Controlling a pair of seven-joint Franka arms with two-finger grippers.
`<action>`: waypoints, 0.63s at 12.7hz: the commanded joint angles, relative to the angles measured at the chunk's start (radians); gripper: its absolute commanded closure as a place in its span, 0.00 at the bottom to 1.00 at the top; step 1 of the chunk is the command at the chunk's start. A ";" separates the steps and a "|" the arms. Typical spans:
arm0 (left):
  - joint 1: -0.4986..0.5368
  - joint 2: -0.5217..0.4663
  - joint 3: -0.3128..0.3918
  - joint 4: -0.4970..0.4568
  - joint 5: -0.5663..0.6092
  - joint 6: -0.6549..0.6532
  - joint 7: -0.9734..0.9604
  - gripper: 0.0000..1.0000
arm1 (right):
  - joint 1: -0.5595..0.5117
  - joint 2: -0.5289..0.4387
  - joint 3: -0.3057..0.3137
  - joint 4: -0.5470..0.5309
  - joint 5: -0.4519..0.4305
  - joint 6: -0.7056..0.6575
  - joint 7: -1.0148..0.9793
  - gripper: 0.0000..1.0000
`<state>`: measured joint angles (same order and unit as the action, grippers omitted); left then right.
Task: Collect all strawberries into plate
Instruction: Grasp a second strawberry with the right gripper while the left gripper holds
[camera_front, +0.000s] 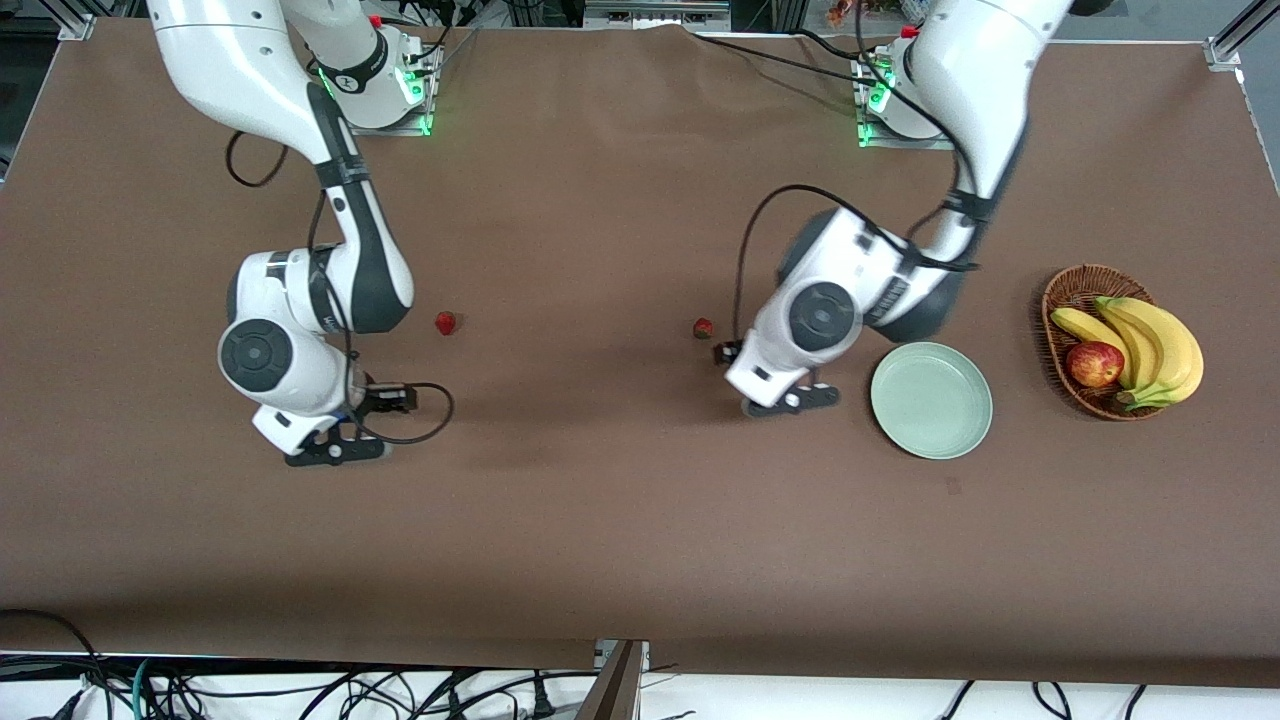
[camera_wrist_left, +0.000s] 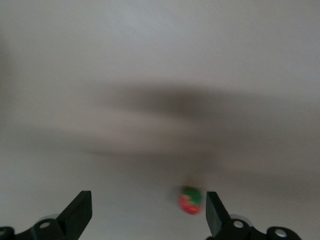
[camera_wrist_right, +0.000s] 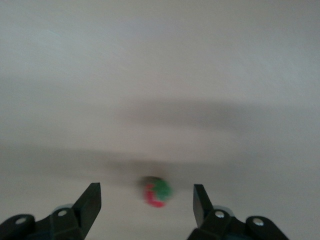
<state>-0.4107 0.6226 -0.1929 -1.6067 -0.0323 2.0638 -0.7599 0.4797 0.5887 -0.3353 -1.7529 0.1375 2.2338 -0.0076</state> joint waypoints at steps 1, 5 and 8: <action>-0.086 -0.034 0.018 -0.139 -0.017 0.160 -0.068 0.00 | -0.003 -0.031 0.002 -0.146 0.036 0.124 -0.006 0.18; -0.120 -0.037 0.018 -0.239 -0.015 0.303 -0.075 0.00 | 0.000 -0.001 0.006 -0.143 0.117 0.128 -0.008 0.18; -0.119 0.000 0.020 -0.233 0.076 0.314 -0.079 0.00 | 0.000 0.010 0.007 -0.145 0.119 0.130 -0.008 0.29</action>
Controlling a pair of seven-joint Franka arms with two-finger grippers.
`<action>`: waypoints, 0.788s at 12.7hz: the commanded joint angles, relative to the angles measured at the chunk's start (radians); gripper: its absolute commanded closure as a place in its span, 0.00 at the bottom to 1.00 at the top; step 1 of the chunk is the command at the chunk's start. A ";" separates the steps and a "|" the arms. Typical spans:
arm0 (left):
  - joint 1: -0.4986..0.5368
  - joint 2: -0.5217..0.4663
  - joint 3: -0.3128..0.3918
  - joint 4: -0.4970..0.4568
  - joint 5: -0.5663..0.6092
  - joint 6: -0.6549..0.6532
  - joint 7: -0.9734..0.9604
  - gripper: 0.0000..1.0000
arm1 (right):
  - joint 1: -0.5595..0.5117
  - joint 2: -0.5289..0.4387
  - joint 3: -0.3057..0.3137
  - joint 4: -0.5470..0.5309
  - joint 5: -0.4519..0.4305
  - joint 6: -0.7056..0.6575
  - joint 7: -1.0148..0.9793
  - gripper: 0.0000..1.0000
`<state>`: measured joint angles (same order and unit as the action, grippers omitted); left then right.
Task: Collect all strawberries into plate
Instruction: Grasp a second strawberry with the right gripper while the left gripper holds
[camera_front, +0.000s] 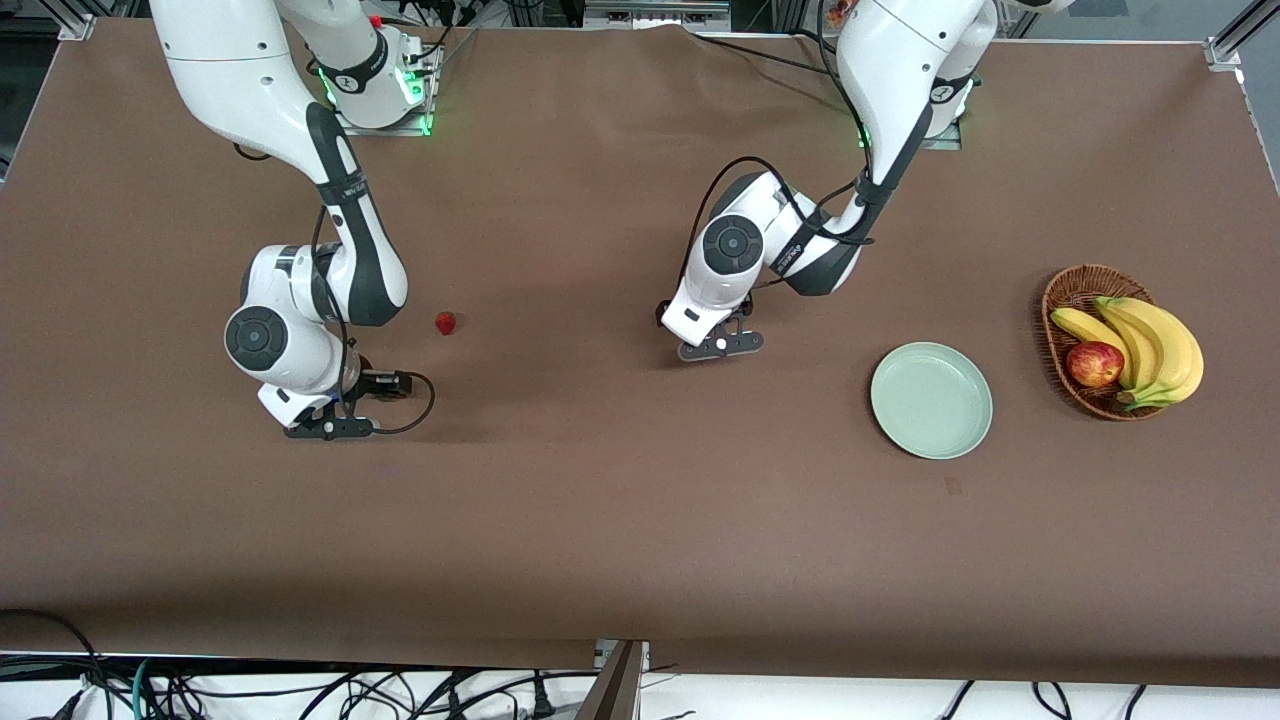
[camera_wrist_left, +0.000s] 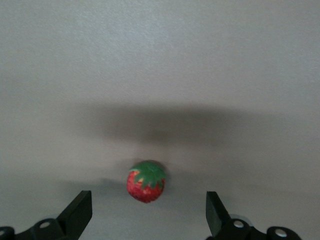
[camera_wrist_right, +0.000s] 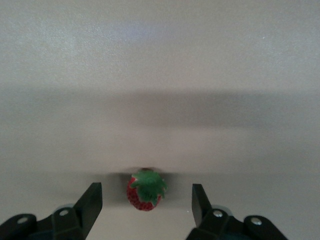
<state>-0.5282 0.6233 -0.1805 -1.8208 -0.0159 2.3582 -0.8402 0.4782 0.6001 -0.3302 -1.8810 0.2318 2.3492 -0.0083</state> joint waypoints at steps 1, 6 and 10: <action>0.002 0.016 0.006 -0.014 0.092 0.026 -0.002 0.00 | -0.001 -0.002 0.002 -0.015 0.026 0.015 -0.009 0.35; -0.004 0.016 0.004 -0.011 0.096 0.035 -0.011 0.71 | -0.001 0.004 0.004 -0.013 0.034 0.016 -0.010 0.65; 0.007 -0.011 0.006 -0.005 0.096 0.015 -0.007 1.00 | -0.003 0.004 0.004 -0.010 0.034 0.016 -0.012 0.69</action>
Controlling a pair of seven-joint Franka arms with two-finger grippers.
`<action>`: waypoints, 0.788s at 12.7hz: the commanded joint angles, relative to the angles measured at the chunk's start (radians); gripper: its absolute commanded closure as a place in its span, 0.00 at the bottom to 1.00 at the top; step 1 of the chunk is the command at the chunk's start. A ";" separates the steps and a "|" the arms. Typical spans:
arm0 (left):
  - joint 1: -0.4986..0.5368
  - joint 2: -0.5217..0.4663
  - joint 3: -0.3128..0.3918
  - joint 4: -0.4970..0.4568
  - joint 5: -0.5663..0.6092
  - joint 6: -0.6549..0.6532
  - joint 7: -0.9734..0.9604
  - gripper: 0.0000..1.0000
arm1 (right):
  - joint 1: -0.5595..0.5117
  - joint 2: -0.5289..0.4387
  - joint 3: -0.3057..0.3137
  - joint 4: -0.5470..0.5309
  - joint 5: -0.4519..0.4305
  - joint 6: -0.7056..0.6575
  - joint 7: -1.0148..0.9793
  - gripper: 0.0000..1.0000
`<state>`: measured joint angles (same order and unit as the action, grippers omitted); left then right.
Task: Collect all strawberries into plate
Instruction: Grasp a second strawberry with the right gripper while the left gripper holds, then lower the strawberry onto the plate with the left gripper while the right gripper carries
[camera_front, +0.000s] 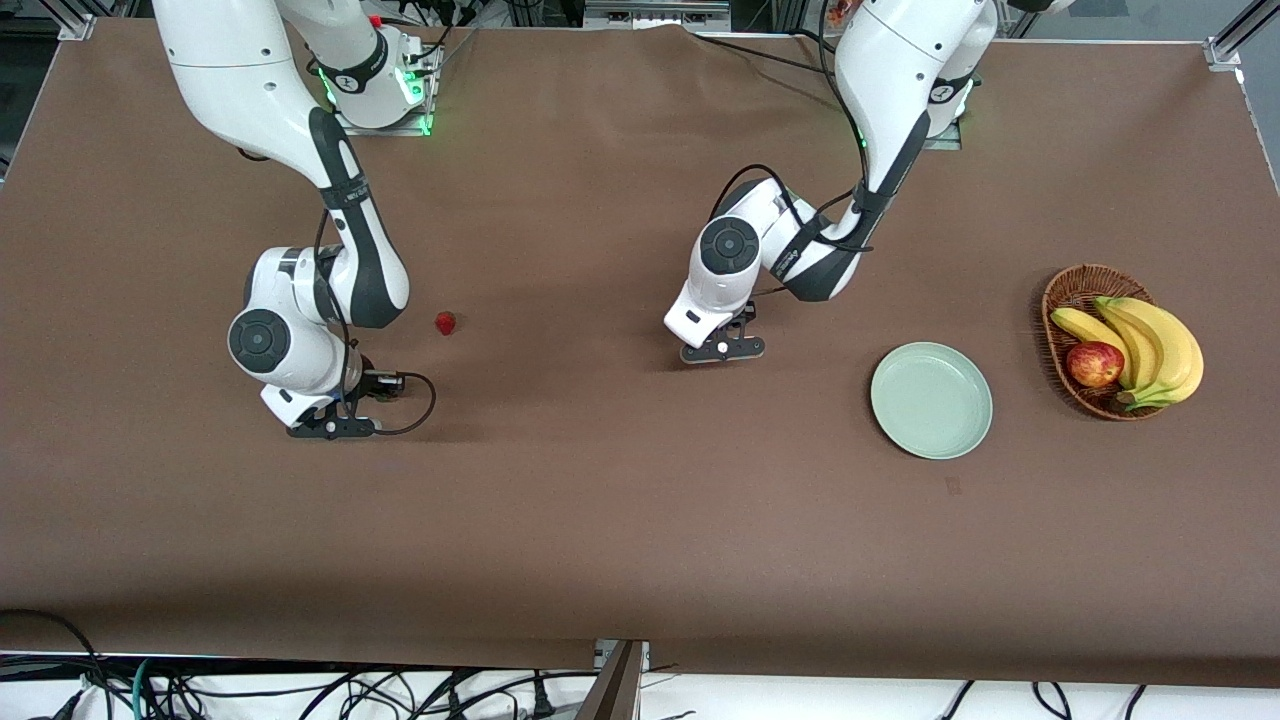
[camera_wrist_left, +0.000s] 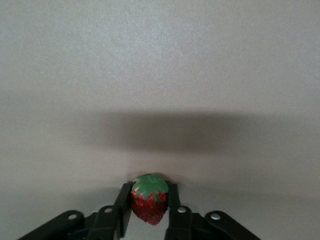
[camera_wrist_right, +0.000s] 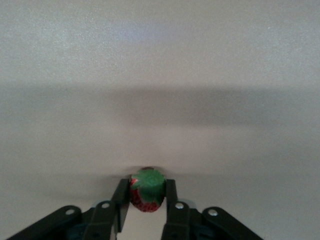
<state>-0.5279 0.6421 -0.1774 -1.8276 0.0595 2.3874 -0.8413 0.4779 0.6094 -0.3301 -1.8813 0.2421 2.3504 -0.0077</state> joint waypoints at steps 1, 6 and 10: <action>0.015 -0.053 0.013 0.008 0.022 -0.055 0.001 1.00 | -0.002 -0.005 0.003 -0.006 0.023 0.015 -0.012 0.69; 0.199 -0.056 0.019 0.235 0.023 -0.414 0.302 1.00 | -0.002 -0.005 0.003 0.005 0.023 0.010 -0.012 0.69; 0.379 -0.056 0.021 0.249 0.025 -0.459 0.845 0.95 | 0.010 -0.010 0.010 0.062 0.039 -0.023 -0.005 0.69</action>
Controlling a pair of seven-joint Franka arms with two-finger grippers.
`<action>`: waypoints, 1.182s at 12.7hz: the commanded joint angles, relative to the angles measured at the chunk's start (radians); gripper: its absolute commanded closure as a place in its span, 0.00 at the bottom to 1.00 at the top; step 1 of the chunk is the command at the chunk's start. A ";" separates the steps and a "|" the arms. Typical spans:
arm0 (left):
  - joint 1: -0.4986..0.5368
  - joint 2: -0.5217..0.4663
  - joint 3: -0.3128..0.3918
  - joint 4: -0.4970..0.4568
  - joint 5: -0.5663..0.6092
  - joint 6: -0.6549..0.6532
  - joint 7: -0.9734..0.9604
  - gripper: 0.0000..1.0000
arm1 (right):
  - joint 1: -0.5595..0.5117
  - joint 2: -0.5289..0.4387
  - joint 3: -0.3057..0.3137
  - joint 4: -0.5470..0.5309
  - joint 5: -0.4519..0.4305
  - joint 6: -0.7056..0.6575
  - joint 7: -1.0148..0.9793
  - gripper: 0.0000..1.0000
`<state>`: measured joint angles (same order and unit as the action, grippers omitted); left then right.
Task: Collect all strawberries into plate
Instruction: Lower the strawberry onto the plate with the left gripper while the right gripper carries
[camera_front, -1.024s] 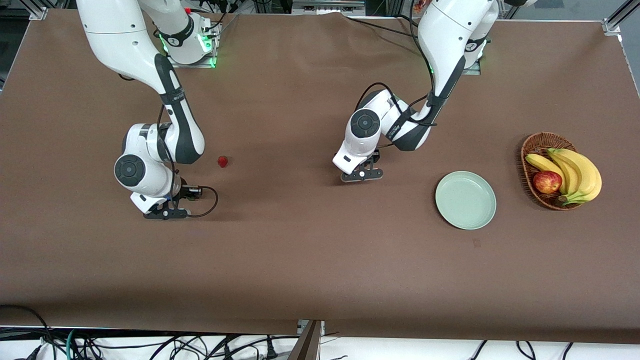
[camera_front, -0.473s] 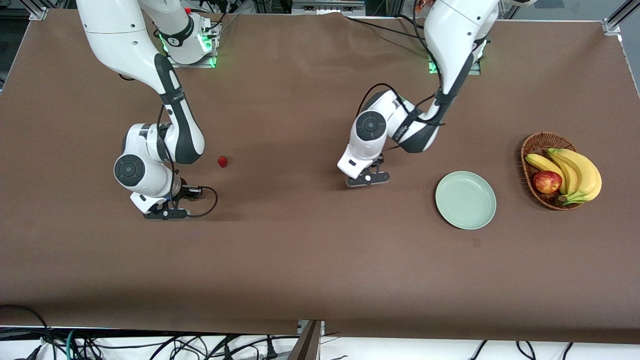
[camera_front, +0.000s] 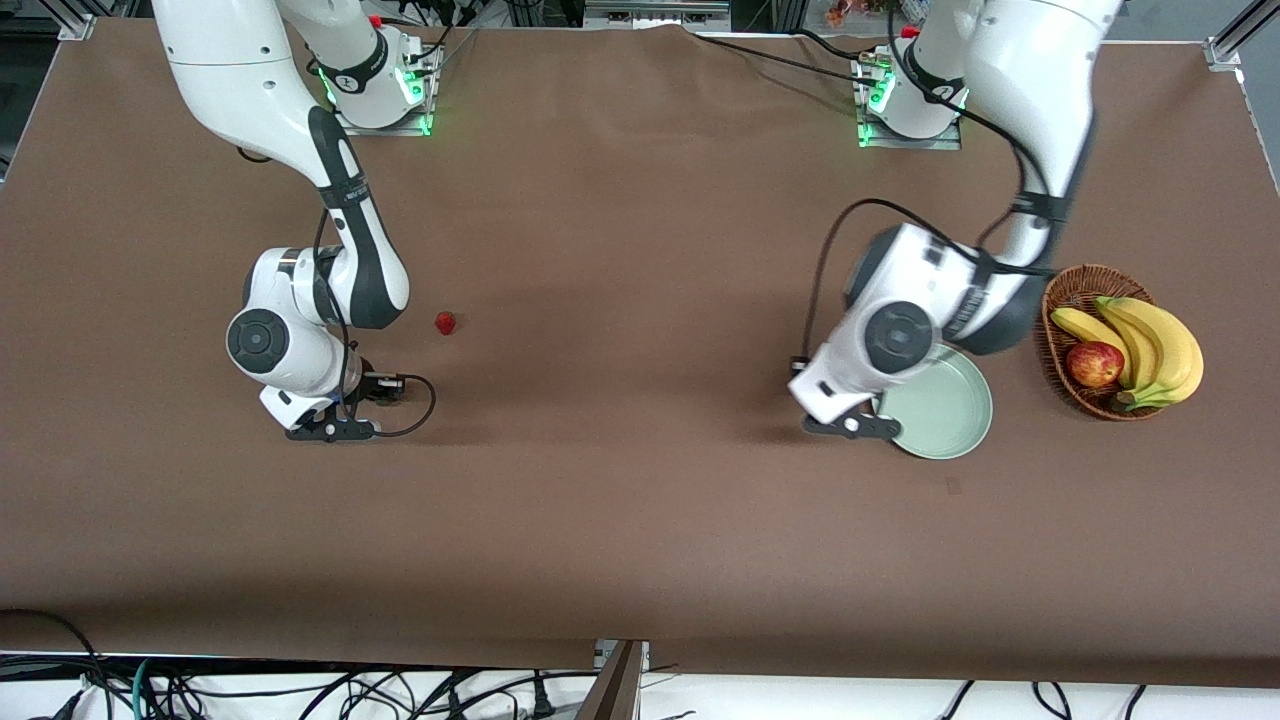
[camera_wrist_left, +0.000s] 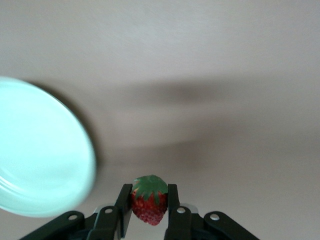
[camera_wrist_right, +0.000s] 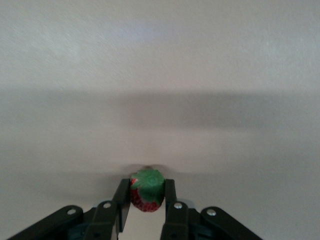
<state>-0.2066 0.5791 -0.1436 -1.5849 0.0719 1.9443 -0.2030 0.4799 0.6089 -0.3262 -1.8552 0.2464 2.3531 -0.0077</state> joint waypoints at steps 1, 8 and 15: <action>0.097 0.016 -0.014 0.006 0.019 -0.008 0.315 0.94 | 0.014 -0.009 0.006 0.075 0.059 -0.064 0.012 0.69; 0.217 0.117 -0.016 -0.007 0.071 0.094 0.610 0.35 | 0.089 0.178 0.220 0.429 0.192 -0.091 0.458 0.69; 0.220 0.056 -0.017 0.002 0.054 0.006 0.587 0.00 | 0.388 0.417 0.254 0.617 0.194 0.376 0.903 0.69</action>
<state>0.0021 0.6875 -0.1511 -1.5825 0.1186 2.0176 0.3913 0.8291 0.9475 -0.0722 -1.3435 0.4234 2.6846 0.8002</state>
